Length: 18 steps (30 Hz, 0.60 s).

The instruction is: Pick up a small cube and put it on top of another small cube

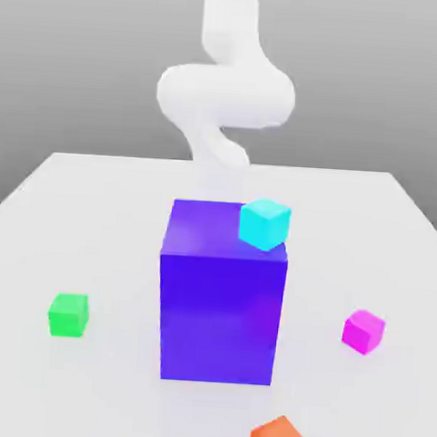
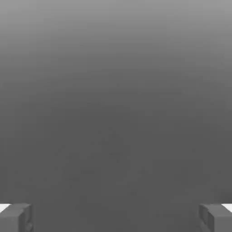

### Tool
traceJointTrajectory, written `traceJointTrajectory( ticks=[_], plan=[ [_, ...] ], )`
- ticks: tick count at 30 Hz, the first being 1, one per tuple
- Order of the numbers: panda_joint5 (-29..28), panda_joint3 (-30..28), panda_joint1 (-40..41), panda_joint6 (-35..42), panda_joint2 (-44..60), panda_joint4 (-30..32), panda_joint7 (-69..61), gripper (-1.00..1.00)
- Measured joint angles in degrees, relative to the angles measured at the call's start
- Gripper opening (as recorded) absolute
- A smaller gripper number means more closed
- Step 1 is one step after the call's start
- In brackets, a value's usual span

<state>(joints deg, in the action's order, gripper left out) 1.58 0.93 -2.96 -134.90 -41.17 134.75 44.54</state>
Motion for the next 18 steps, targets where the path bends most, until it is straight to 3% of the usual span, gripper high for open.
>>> traceJointTrajectory(
  ticks=[11,18],
  plan=[
    [5.59,8.57,-13.36,-15.45,23.58,14.24,-4.83,0.0],
    [1.46,15.76,-20.14,-25.24,38.23,23.13,-2.34,0.0]
  ],
)
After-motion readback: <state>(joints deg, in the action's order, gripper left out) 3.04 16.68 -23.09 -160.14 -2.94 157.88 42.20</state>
